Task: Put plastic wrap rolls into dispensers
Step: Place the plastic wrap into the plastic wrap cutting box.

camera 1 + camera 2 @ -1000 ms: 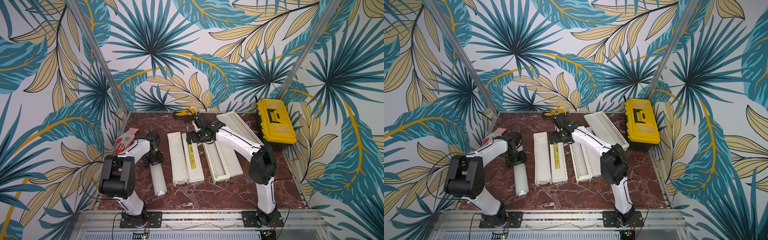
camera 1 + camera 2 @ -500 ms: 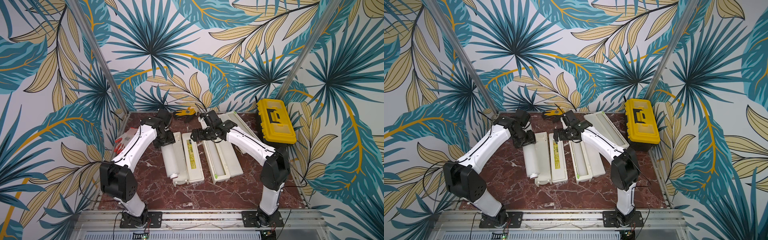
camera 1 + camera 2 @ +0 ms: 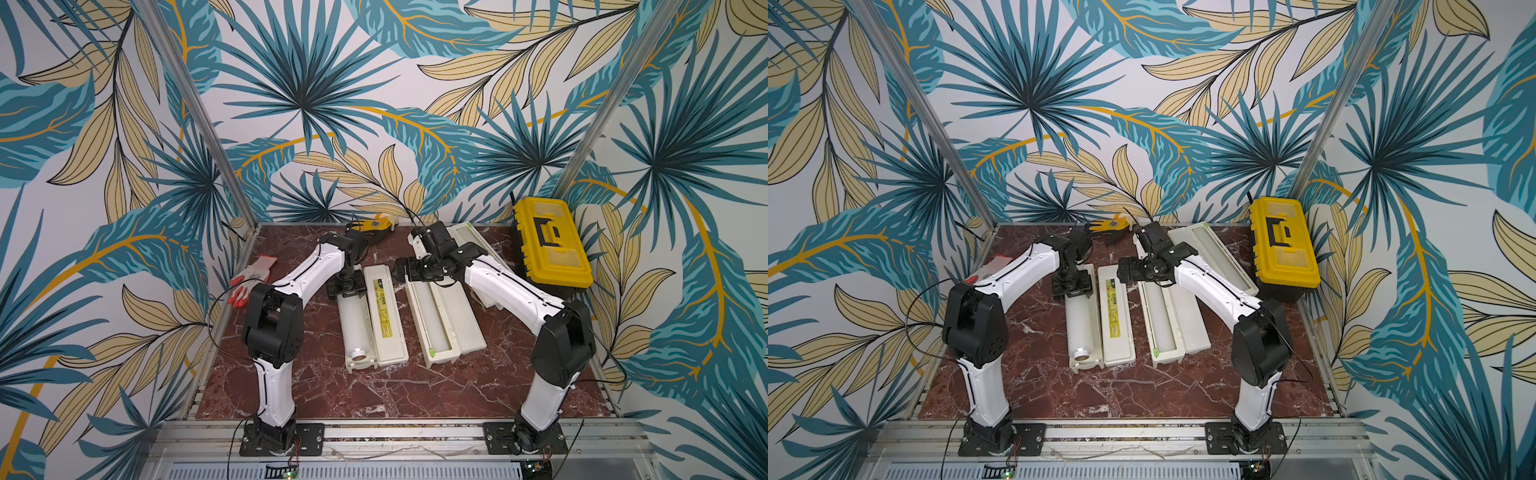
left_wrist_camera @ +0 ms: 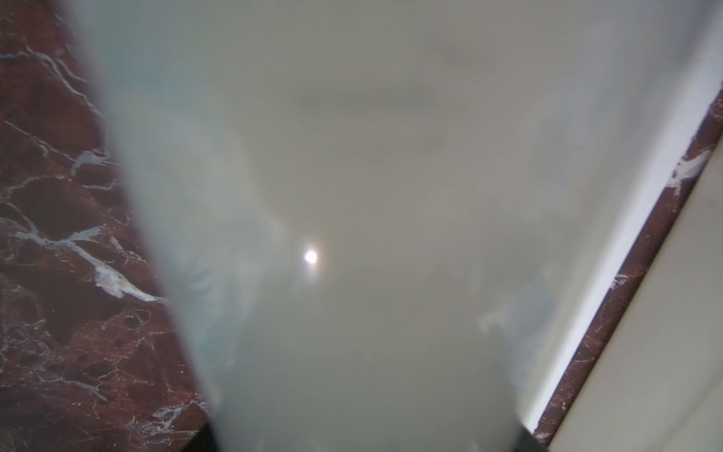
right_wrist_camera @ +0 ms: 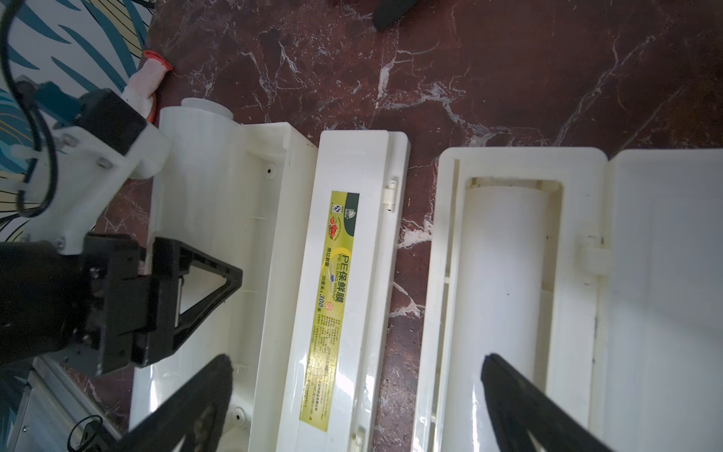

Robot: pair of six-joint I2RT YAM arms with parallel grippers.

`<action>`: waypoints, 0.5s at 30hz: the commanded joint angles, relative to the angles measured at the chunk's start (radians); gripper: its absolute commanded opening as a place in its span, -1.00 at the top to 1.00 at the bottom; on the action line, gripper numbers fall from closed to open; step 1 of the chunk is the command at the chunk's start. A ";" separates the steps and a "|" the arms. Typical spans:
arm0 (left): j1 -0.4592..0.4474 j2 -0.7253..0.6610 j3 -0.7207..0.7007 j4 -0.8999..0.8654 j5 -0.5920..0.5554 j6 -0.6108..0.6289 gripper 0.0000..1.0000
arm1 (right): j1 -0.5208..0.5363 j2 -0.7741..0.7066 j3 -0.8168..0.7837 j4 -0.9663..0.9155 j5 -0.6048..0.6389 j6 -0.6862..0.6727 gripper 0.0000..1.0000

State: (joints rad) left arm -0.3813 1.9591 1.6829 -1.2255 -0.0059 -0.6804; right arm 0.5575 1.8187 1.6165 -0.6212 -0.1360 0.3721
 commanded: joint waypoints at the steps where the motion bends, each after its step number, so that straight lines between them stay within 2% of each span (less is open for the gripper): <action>1: -0.009 -0.013 0.088 -0.012 -0.016 0.002 0.57 | -0.002 -0.016 -0.020 0.014 -0.030 -0.018 -0.99; 15: -0.028 0.046 0.049 0.033 0.002 0.012 0.57 | -0.003 -0.002 -0.020 0.015 -0.042 -0.011 -0.99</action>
State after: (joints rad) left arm -0.4023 2.0106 1.7027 -1.2125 -0.0216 -0.6773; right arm 0.5568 1.8187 1.6150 -0.6174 -0.1654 0.3683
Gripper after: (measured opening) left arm 0.687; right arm 0.993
